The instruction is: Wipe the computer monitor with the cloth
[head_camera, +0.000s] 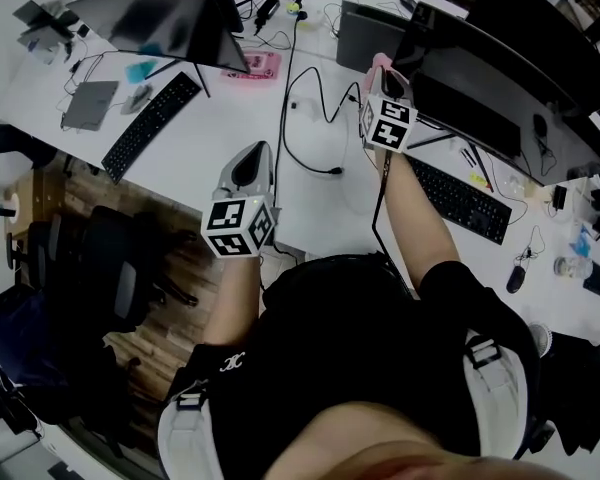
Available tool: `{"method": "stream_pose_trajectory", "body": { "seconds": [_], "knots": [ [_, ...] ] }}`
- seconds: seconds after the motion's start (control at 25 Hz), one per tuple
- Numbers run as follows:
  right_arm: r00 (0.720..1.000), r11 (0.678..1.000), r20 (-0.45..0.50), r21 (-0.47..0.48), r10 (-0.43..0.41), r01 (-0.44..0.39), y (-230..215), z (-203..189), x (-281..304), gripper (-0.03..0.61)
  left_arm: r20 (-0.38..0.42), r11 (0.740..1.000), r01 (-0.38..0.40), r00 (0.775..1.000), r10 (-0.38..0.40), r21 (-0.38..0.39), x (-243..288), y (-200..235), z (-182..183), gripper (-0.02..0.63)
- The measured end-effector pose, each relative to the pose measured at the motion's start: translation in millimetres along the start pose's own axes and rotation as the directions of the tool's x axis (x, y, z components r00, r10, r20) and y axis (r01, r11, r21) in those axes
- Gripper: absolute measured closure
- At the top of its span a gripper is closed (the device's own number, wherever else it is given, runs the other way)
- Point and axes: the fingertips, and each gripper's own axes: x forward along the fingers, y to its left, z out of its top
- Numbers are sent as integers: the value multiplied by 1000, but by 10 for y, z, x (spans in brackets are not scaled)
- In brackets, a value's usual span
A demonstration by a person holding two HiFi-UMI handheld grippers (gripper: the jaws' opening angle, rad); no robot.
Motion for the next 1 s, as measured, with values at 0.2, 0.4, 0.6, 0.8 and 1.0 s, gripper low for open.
{"method": "stream_pose_trajectory", "body": {
  "seconds": [0.2,0.4,0.6,0.8,1.0],
  "knots": [
    [995,999,98,-38,15,-11,15,449,-140,569,23,1000,5,1000,-5,2,-103,-156,44,565],
    [978,995,201,-95,60,-41,93,924,-299,569,52,1000,12,999,-13,14,-183,-251,138,565],
    [960,993,273,-111,58,-28,73,1313,-422,569,63,1000,20,998,-21,22,-243,-335,177,565],
    [942,993,331,-113,61,-25,109,1650,-485,569,72,999,23,997,-25,22,-259,-362,202,565],
    [917,992,392,-126,69,-21,85,1903,-600,569,81,999,30,996,-33,30,-257,-395,274,565]
  ]
}}
